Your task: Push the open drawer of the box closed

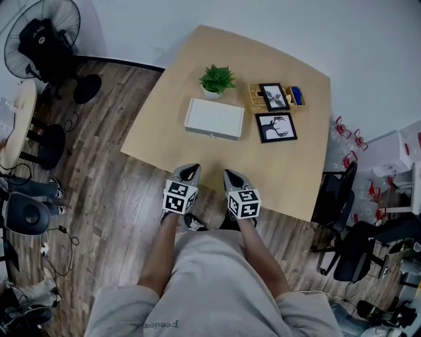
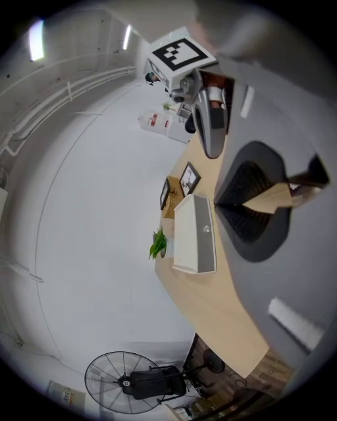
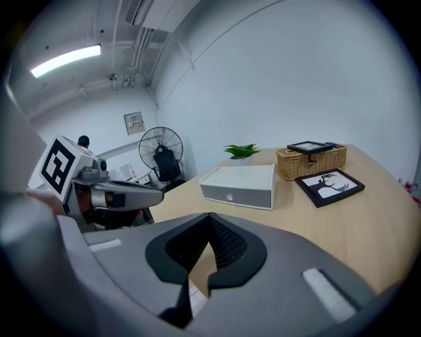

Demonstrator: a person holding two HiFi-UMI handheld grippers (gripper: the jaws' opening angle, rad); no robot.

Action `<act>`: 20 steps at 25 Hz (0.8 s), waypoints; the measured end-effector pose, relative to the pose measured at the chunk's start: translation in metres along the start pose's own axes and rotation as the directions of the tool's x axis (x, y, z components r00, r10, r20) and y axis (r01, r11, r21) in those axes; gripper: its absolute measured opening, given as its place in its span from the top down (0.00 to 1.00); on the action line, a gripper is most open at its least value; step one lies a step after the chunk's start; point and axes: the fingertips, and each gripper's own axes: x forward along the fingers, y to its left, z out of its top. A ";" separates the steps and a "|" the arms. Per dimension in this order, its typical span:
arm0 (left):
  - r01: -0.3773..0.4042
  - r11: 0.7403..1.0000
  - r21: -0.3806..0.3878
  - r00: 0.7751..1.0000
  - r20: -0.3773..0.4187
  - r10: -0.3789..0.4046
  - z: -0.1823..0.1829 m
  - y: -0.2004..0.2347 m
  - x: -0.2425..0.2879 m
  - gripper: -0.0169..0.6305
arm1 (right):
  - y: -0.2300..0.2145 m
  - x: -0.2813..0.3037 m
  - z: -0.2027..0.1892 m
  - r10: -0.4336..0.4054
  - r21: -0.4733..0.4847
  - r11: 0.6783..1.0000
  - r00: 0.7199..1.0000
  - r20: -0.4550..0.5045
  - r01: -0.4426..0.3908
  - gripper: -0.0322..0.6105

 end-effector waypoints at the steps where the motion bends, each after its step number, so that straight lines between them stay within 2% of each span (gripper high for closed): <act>1: 0.002 1.000 -0.006 1.000 0.004 -0.002 0.000 -0.001 -0.001 0.89 | -0.001 -0.002 -0.001 -0.004 0.002 1.000 1.000 0.002 0.004 0.95; 6: 0.022 0.998 -0.051 1.000 0.020 -0.021 -0.003 -0.006 -0.006 0.89 | 0.000 -0.009 -0.004 -0.010 0.007 1.000 1.000 0.009 0.009 0.95; 15: -0.014 0.999 -0.048 1.000 0.015 0.015 -0.009 -0.003 -0.008 0.89 | -0.003 -0.021 -0.001 -0.024 -0.025 0.999 0.999 0.022 0.025 0.95; 20: -0.005 0.999 -0.037 1.000 0.017 0.005 -0.007 -0.008 -0.006 0.89 | -0.007 -0.025 -0.003 -0.035 -0.024 0.999 0.999 0.025 0.036 0.95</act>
